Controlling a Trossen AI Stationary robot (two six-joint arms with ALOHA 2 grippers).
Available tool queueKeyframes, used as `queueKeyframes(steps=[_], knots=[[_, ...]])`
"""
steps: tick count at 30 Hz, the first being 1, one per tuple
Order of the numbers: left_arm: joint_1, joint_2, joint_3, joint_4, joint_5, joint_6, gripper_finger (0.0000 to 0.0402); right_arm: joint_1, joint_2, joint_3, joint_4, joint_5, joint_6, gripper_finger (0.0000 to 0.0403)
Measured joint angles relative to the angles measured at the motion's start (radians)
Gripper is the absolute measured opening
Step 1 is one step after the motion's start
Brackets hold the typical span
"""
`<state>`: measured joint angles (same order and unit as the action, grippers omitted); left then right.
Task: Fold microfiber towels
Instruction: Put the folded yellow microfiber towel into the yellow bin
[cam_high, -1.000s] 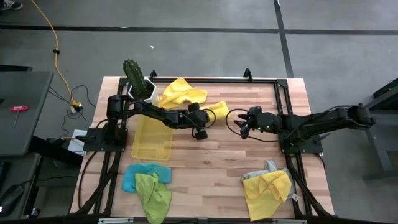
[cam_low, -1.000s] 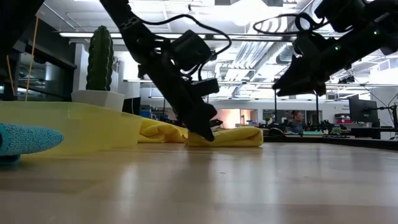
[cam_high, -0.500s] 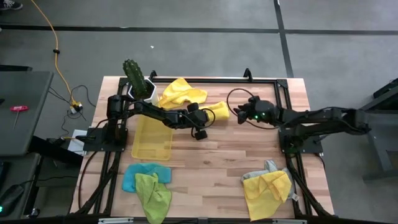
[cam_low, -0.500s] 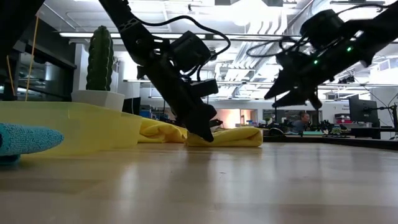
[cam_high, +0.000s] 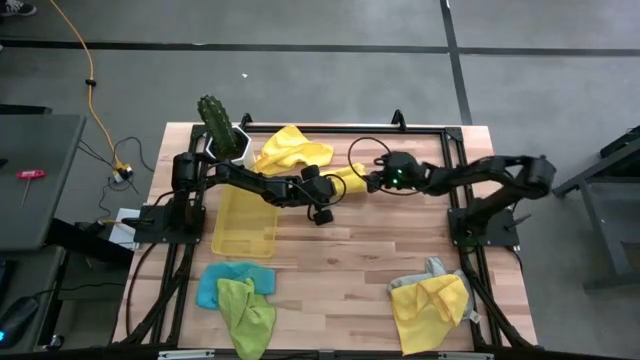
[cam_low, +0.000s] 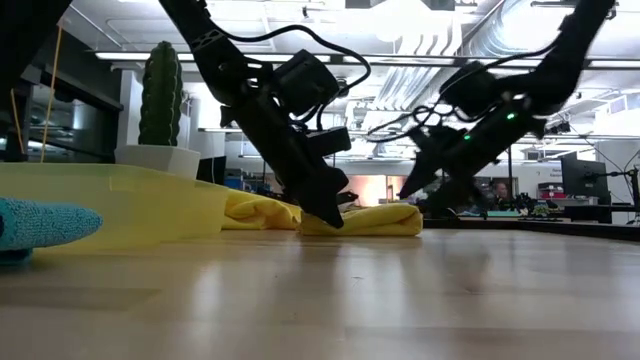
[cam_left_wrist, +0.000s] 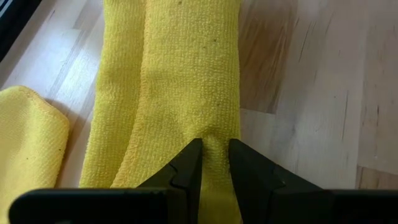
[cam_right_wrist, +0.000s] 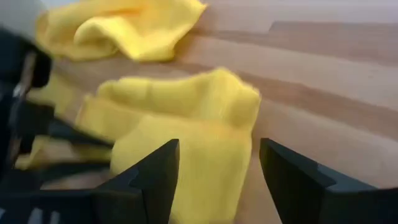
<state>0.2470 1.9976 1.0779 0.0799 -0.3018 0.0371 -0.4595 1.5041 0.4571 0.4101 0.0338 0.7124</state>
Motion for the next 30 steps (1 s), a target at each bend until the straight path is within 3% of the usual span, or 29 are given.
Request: queueKeyframes(steps=[8, 18, 22, 27, 30], knots=[[0.000, 0.000, 0.000, 0.000, 0.000, 0.000, 0.0070, -0.015, 0.175, 0.094, 0.001, -0.115, 0.030, 0.0225], [0.000, 0.000, 0.000, -0.002, -0.010, 0.019, 0.0070, -0.006, 0.222, 0.122, 0.003, -0.132, 0.018, 0.0219], [-0.010, -0.019, 0.000, -0.020, -0.086, 0.054, 0.0070, -0.005, 0.224, 0.121, -0.014, -0.114, -0.042, 0.0164], [-0.035, -0.114, 0.001, -0.096, -0.113, 0.064, 0.0070, -0.005, 0.224, 0.121, -0.026, -0.118, -0.156, 0.0025], [-0.059, -0.222, 0.001, -0.191, -0.111, 0.062, 0.0070, -0.004, 0.204, 0.119, -0.041, -0.127, -0.181, 0.0021]])
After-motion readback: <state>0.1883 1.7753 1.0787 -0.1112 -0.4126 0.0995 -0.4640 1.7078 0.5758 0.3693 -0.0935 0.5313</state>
